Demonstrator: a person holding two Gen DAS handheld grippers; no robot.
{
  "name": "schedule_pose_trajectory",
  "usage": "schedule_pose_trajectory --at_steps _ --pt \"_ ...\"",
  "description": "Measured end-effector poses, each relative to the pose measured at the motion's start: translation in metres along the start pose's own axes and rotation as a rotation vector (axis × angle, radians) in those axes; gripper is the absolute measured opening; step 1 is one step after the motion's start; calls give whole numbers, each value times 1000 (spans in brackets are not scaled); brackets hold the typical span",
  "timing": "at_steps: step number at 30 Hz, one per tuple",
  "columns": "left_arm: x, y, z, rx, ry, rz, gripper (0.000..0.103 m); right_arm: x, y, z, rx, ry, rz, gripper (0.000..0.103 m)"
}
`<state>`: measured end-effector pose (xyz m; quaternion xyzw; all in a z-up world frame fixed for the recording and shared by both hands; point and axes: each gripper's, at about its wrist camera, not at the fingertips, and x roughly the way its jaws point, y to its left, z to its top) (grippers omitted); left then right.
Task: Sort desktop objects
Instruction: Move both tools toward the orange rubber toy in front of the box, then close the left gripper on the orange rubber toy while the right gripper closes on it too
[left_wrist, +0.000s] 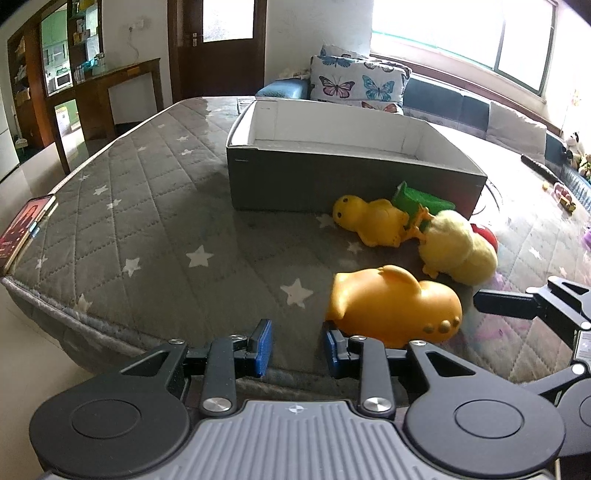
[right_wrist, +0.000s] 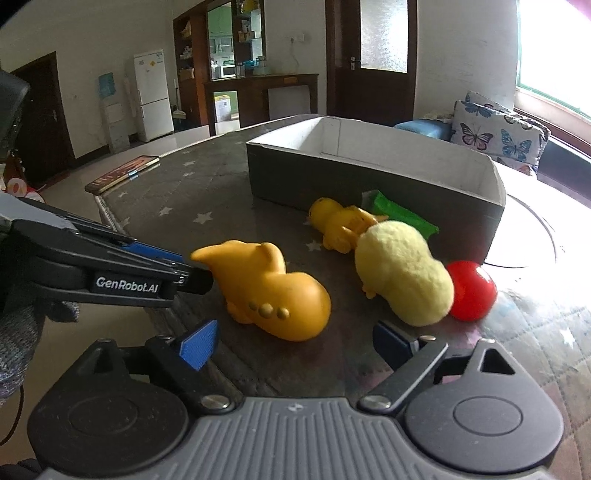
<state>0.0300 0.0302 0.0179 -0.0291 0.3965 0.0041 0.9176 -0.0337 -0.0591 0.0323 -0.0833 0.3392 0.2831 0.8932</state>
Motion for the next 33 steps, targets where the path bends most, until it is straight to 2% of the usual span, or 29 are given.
schedule_pose_trajectory --at_steps 4,6,13,17,22,25,29,33 --pt "3 5 5 -13 -5 -4 30 4 2 4 -6 -3 16 86" --pt "4 9 8 -29 -6 -17 30 5 3 5 -7 -5 23 82" --pt "-2 14 8 -57 -19 -73 28 9 7 8 -30 0 27 77" --pt "-1 18 7 -89 -16 -91 28 11 2 9 -11 1 18 67" --pt "-3 21 6 -102 -16 -112 28 13 -3 11 26 -1 29 67" --pt "-6 21 5 -111 -8 -182 29 14 -5 12 43 0 37 67" --pt "-6 19 8 -125 -18 -222 31 14 -5 13 35 5 46 67" --pt "-2 18 14 -133 -25 -223 31 12 -1 12 18 12 63 67"
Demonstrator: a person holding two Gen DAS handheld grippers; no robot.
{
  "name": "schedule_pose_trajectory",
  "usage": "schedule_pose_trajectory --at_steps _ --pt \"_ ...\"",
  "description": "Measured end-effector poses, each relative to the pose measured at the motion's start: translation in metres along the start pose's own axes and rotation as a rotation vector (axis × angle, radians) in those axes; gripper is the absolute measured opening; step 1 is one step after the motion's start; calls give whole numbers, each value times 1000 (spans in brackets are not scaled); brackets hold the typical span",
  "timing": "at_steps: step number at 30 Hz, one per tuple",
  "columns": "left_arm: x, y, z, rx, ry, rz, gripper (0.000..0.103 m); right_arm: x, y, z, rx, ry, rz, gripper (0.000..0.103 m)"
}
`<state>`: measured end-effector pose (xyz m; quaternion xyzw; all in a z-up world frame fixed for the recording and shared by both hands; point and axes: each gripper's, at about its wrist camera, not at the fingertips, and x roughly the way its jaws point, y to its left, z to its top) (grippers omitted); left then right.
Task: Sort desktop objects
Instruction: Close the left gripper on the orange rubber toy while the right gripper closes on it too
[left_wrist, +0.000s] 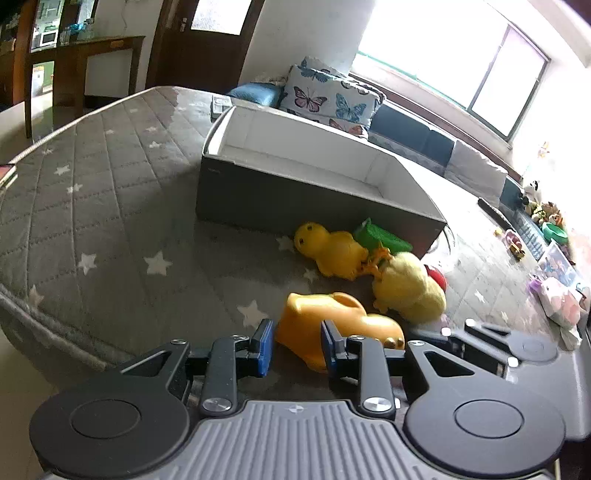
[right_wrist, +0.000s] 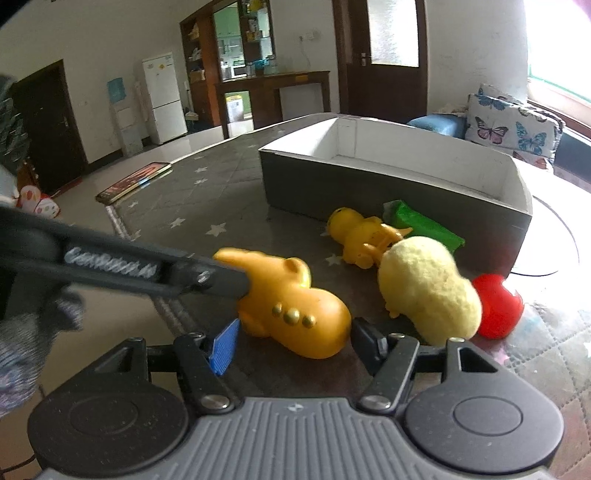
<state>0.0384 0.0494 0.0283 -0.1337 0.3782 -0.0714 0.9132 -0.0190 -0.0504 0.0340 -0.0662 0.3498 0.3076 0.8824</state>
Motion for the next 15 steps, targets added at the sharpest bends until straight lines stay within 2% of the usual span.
schedule_pose_trajectory --at_steps 3,9,15 --pt "2 1 4 -9 -3 -11 31 1 2 -2 -10 4 6 67" --pt "9 13 6 -103 28 -70 32 0 2 -1 -43 -17 -30 68" --pt "15 19 12 -159 22 -104 33 5 1 4 -67 -27 -39 67"
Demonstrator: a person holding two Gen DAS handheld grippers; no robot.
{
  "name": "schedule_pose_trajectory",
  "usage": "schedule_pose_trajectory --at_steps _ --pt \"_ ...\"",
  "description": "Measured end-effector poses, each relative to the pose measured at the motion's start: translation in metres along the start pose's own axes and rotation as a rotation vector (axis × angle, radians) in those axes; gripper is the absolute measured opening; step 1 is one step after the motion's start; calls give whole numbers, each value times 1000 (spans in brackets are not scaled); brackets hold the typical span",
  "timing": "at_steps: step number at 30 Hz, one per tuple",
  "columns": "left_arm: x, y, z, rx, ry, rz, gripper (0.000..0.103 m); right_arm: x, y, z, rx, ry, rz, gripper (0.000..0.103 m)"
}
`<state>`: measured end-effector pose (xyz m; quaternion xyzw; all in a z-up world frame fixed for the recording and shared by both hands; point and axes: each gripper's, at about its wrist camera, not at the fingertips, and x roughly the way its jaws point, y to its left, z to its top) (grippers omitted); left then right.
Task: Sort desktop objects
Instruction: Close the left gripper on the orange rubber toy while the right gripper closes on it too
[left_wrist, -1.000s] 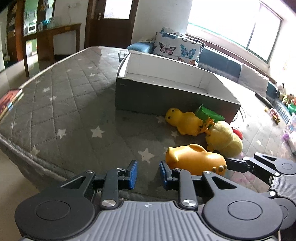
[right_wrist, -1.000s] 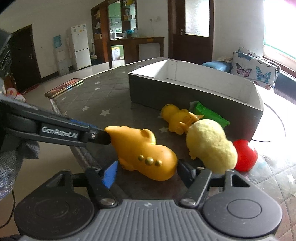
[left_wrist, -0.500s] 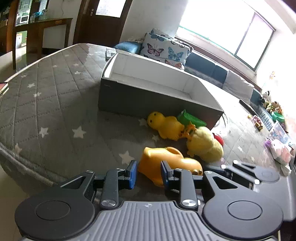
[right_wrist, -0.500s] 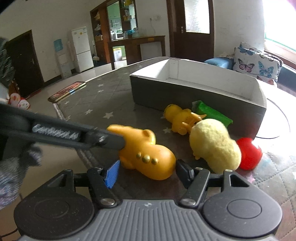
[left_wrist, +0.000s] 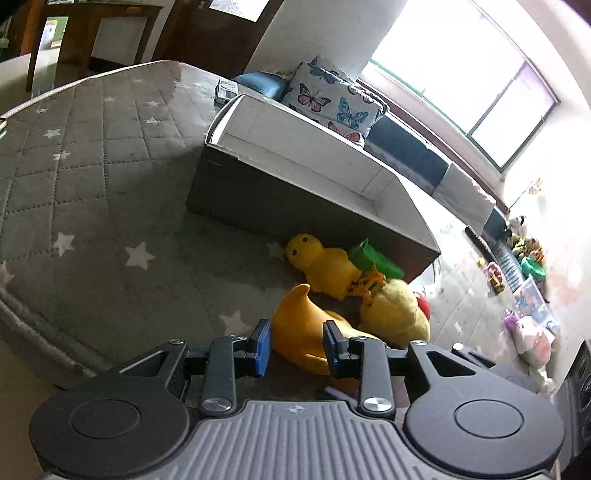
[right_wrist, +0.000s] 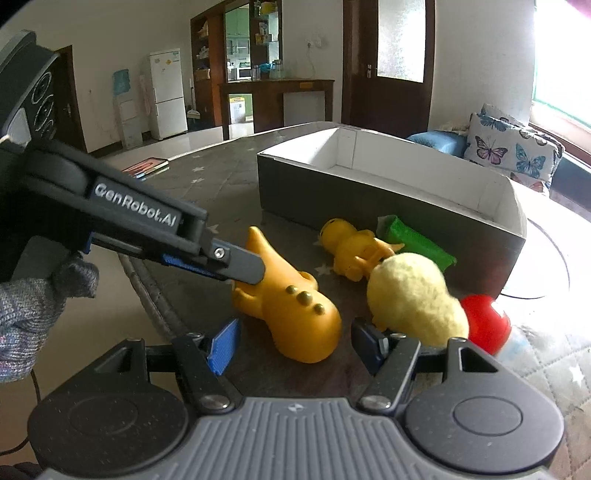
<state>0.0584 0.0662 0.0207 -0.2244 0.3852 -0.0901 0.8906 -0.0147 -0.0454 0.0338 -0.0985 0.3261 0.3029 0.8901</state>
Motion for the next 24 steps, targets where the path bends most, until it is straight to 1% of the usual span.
schedule_pose_trajectory --at_steps 2,6,12,15,19,22,24 --pt "2 2 3 -16 -2 -7 33 2 -1 2 9 -1 2 67" --pt "6 4 9 -27 -6 -14 33 6 -5 4 35 4 4 61" --pt "16 11 17 -85 5 -32 34 9 -9 6 50 21 5 61" --pt "20 10 19 -88 12 -28 34 9 -10 7 50 29 11 61" --pt "20 15 19 -140 18 -37 35 8 -15 8 62 19 -9 62" --pt "20 20 18 -176 22 -44 36 9 -16 10 76 14 8 61" --pt "17 23 17 -193 24 -46 36 11 -17 10 77 17 18 52"
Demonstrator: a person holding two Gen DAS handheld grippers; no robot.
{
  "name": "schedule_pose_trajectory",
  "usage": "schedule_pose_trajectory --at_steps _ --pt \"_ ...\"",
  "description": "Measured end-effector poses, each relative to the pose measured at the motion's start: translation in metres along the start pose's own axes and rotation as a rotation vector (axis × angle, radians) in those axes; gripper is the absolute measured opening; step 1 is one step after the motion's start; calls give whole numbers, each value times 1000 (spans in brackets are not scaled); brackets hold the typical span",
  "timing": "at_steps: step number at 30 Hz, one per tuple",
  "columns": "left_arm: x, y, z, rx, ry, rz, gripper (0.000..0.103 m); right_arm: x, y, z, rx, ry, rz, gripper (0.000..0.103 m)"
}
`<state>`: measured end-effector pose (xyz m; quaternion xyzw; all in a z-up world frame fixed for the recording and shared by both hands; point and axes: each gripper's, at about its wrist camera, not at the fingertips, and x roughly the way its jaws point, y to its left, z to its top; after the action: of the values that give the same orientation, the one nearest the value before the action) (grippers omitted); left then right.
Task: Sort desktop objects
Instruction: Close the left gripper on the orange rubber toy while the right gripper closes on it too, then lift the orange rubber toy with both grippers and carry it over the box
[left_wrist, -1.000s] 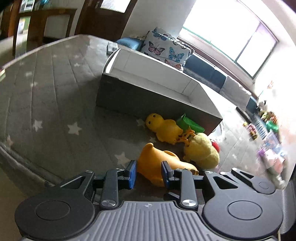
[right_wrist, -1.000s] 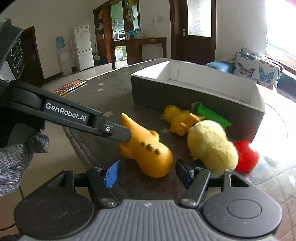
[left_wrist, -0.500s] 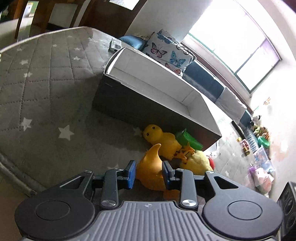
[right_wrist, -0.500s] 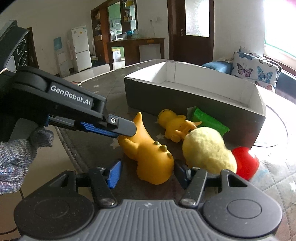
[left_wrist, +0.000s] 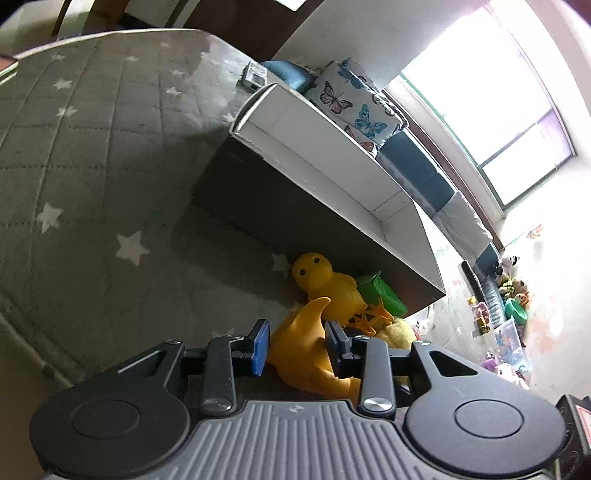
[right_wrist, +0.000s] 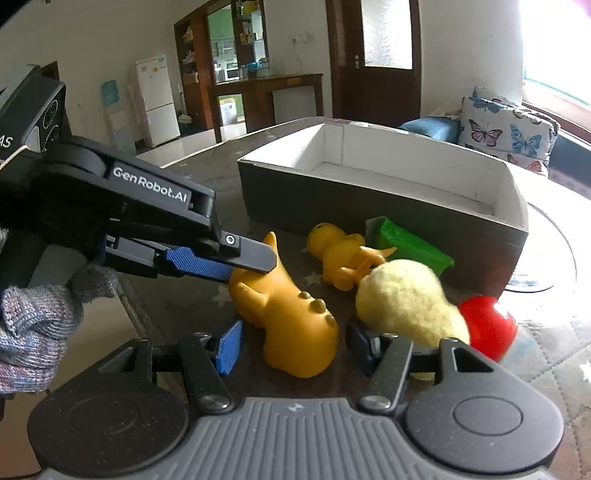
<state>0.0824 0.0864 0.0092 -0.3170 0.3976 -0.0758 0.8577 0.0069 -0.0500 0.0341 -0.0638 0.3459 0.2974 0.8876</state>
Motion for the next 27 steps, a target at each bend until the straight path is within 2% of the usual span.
schedule_pose_trajectory --at_steps 2,3,4,13,19,23,27 --pt "-3 2 0 -9 -7 3 36 1 -2 0 14 2 7 50" --pt "-5 4 0 -13 -10 5 36 2 -4 0 20 4 9 44" --pt "-6 5 0 -19 -11 3 36 2 -5 0 28 6 11 44" --pt "2 6 2 -79 -5 0 39 -1 -14 1 85 23 48 44" --pt "11 5 6 -83 -3 -3 39 3 -10 3 55 22 20 47" --pt "20 7 9 -94 5 -7 44 7 -11 3 59 29 26 48" --pt "25 8 9 -106 15 -14 44 8 -8 3 61 36 35 48"
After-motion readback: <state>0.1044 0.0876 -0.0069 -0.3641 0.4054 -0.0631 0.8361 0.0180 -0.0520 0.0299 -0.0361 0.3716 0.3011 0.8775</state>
